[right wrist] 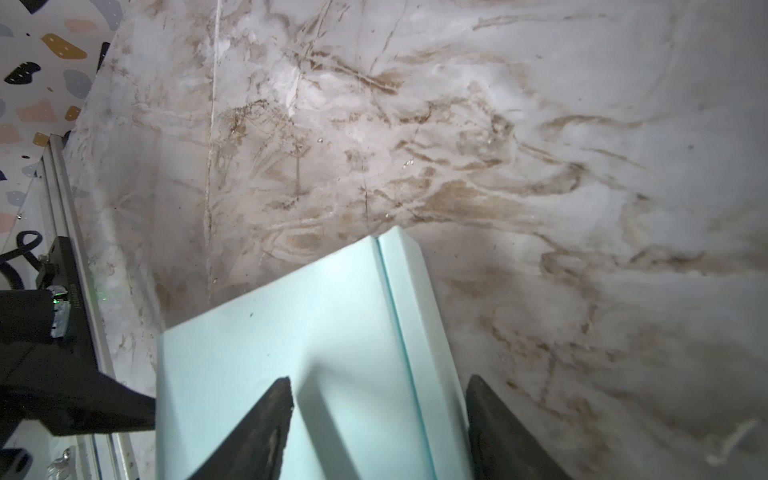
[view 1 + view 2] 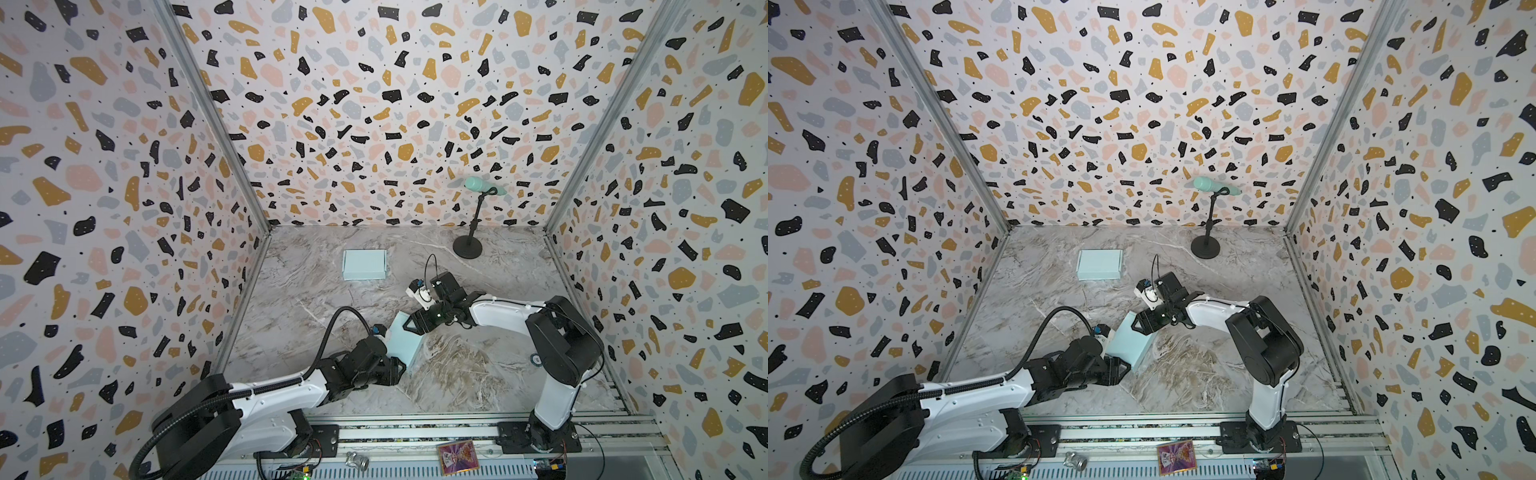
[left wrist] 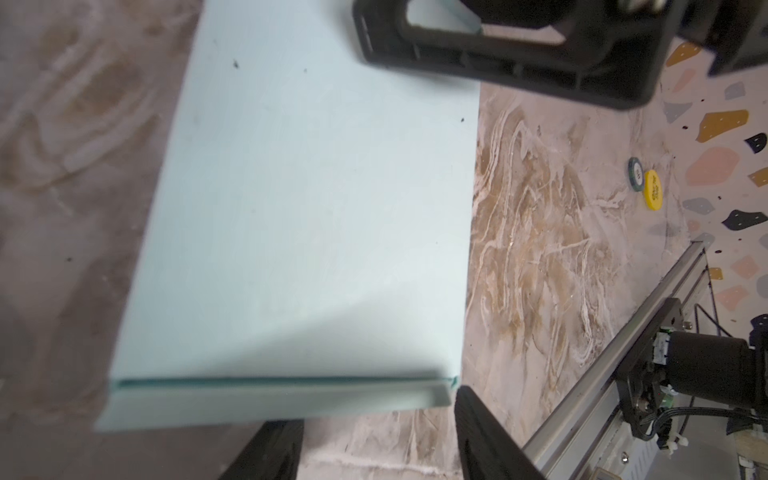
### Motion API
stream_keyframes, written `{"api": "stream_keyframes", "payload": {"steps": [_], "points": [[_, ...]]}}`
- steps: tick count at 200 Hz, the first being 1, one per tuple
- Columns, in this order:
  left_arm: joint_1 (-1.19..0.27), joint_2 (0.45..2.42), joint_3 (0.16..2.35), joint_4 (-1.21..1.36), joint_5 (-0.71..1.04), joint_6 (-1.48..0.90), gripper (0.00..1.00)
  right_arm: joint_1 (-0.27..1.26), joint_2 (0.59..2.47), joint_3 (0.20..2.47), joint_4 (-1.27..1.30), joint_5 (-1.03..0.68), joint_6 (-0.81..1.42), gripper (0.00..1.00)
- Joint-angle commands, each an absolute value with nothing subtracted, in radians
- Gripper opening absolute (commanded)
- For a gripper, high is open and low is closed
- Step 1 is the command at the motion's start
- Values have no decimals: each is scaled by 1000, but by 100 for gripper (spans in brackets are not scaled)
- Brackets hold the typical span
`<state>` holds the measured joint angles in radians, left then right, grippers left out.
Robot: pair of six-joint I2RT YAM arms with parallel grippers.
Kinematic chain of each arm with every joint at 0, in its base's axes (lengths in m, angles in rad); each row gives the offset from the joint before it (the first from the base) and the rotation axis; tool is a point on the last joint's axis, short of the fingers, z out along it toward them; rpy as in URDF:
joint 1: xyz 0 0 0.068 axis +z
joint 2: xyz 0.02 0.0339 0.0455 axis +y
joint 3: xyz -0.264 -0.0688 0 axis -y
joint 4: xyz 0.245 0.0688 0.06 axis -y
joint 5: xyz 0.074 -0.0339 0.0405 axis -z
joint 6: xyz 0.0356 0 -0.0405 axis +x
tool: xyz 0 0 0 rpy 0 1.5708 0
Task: Fold the paper box
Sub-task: 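Carry the held mint box with both grippers toward the other box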
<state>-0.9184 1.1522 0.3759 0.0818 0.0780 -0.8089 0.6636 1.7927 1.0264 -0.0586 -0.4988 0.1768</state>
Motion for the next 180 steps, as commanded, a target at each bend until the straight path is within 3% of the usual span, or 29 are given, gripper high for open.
{"api": "stream_keyframes", "payload": {"steps": [1, 180], "points": [[-900, 1143, 366, 179, 109, -812, 60, 666, 1722, 995, -44, -508, 198, 67], [-784, 1346, 499, 244, 136, -746, 61, 619, 1542, 762, 79, -457, 317, 66]]}}
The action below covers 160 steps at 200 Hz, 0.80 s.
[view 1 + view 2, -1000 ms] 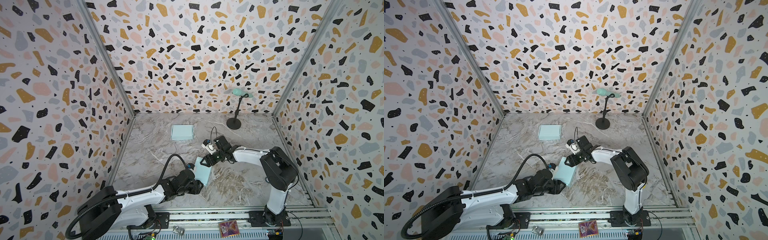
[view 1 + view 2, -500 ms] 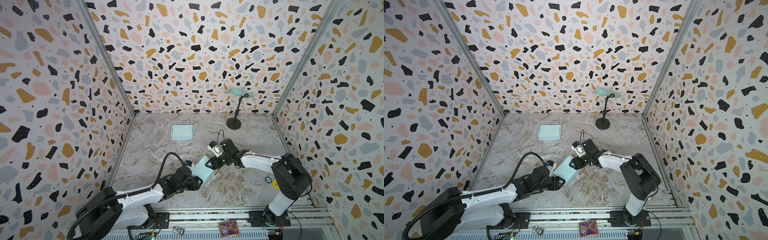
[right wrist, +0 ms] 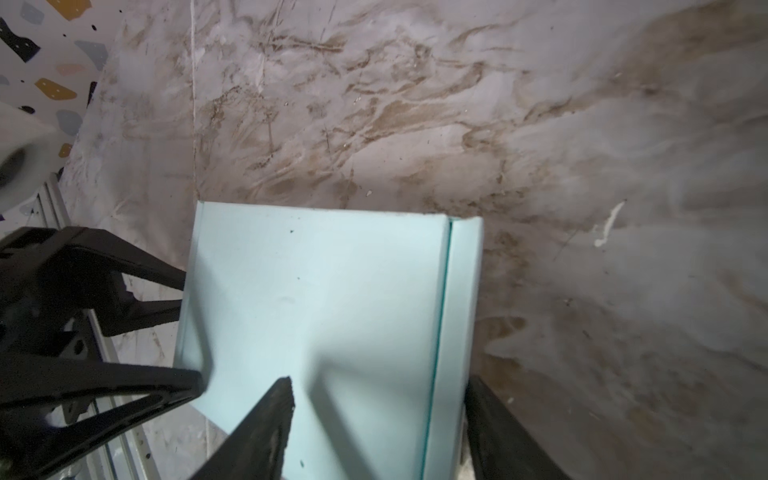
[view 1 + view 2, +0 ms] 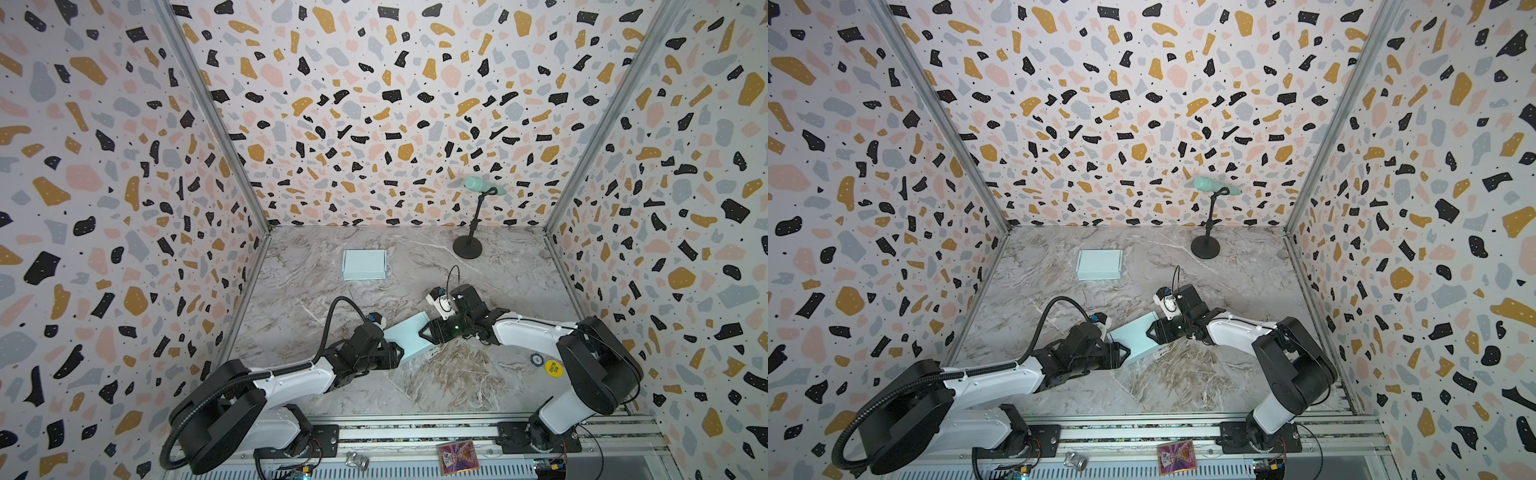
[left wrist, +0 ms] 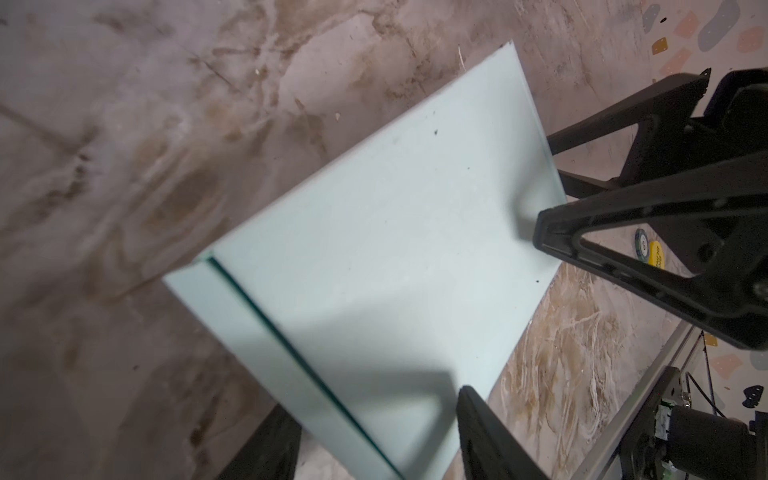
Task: Fold the paper box
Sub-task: 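Carry the held mint box with both grippers toward the other box, then lower the mint box beside the other box with both grippers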
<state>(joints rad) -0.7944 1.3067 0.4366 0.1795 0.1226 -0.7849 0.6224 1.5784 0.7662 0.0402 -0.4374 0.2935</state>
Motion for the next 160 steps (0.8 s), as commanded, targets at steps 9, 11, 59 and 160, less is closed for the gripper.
{"api": "stream_keyframes", "payload": {"steps": [9, 11, 59, 160], "points": [[-779, 1365, 514, 267, 137, -743, 61, 613, 1543, 762, 83, -455, 318, 66], [-778, 1370, 518, 273, 136, -741, 61, 611, 1542, 762, 84, -454, 319, 66], [-754, 1473, 626, 258, 147, -696, 61, 568, 1555, 775, 114, -459, 324, 66], [-659, 1760, 968, 187, 167, -596, 60, 464, 1692, 928, 117, -467, 285, 66]]}}
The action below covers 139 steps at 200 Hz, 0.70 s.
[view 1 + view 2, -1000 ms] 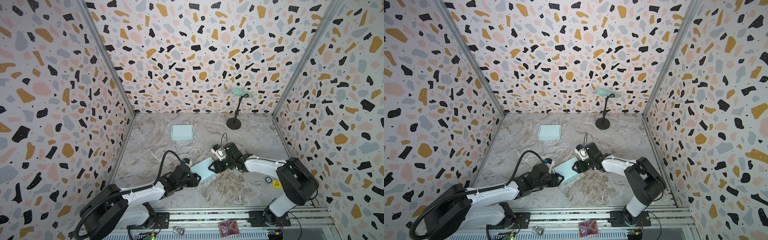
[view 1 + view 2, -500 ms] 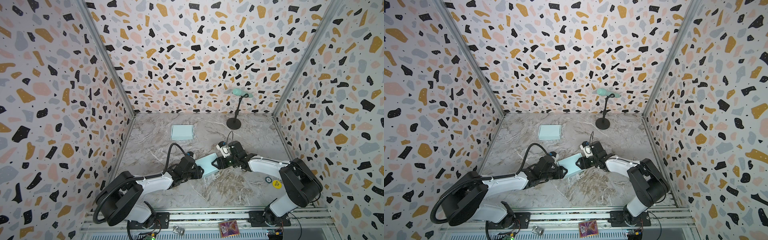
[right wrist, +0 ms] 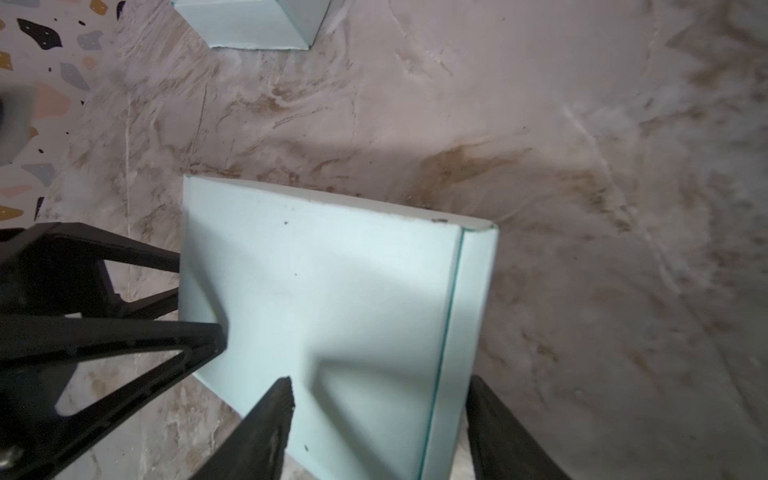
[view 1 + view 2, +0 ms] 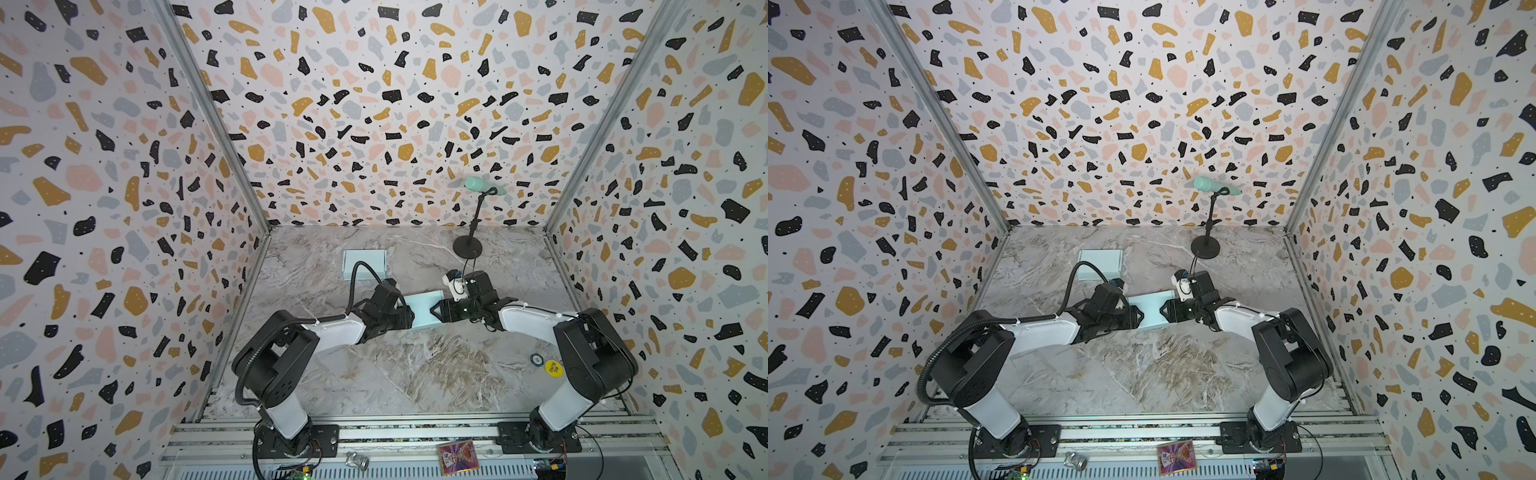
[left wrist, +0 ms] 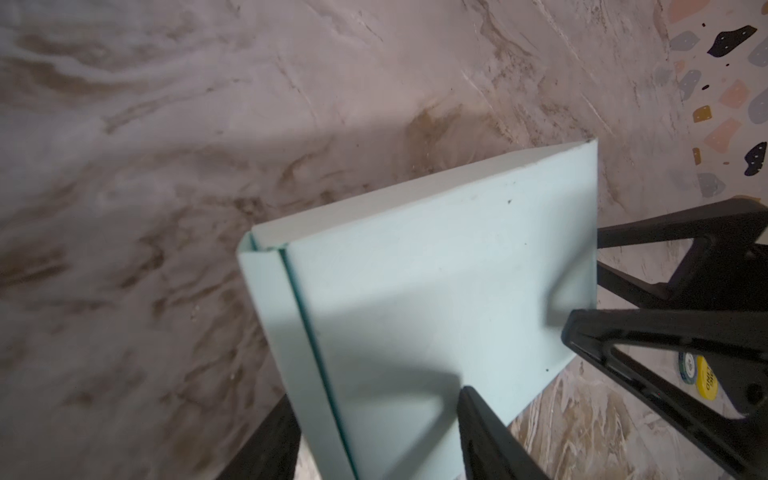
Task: Fold the paper box
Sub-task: 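Lower the mint box beside the other box with both grippers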
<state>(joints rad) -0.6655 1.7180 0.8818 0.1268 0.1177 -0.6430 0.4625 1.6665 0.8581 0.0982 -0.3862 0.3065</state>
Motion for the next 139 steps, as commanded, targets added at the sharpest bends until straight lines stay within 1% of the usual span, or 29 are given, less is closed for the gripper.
{"api": "stream_keyframes", "payload": {"steps": [1, 59, 139], "points": [[-659, 1763, 970, 187, 167, -596, 61, 463, 1694, 931, 118, -468, 285, 67], [-608, 1924, 1168, 167, 204, -554, 60, 388, 1818, 1067, 104, -505, 259, 66], [-573, 2121, 1426, 127, 212, -528, 60, 349, 2002, 1278, 67, -526, 237, 66]]}}
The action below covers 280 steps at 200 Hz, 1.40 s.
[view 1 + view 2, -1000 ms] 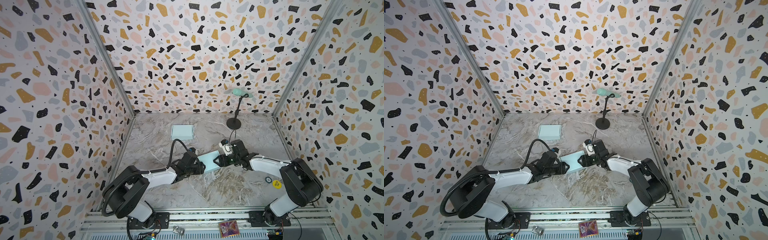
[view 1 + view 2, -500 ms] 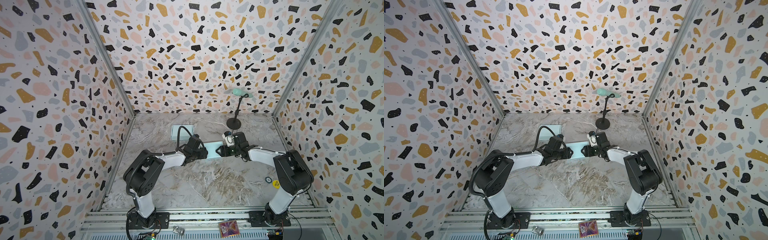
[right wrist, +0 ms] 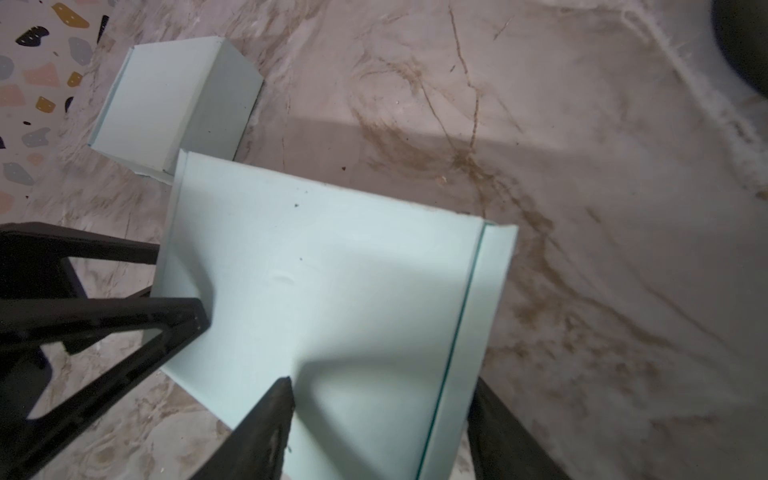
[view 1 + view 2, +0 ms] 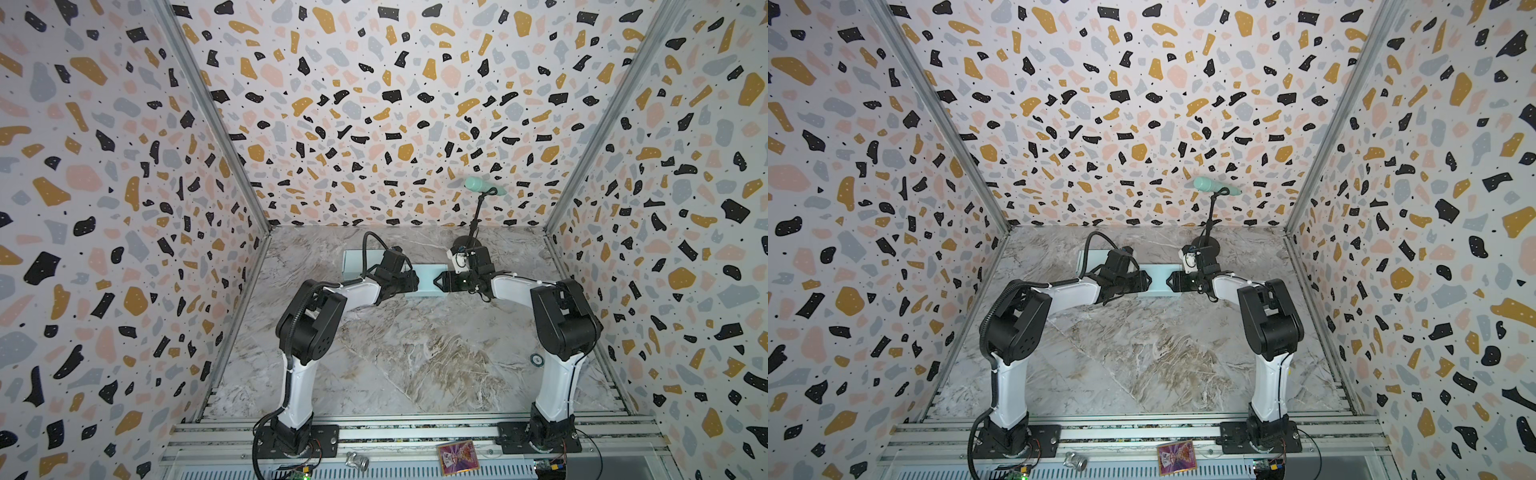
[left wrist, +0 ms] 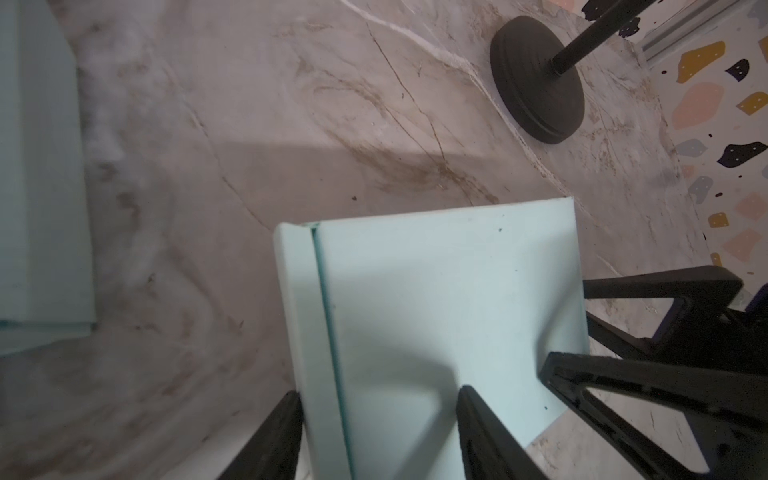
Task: Fold the paper box
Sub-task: 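Lower the mint box beside the other box with both grippers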
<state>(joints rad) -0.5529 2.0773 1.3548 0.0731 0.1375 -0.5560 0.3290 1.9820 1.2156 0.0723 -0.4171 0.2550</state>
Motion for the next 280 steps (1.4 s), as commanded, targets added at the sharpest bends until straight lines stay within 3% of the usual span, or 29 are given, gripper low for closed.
{"api": "stream_keyframes", "payload": {"steps": [1, 91, 280], "points": [[-573, 2123, 1430, 126, 212, -528, 60, 348, 2004, 1279, 67, -526, 236, 66], [-542, 2259, 1602, 84, 154, -518, 61, 330, 2141, 1435, 72, -539, 251, 66], [-535, 2315, 1654, 96, 131, -534, 61, 316, 2250, 1558, 54, -523, 246, 67]]}}
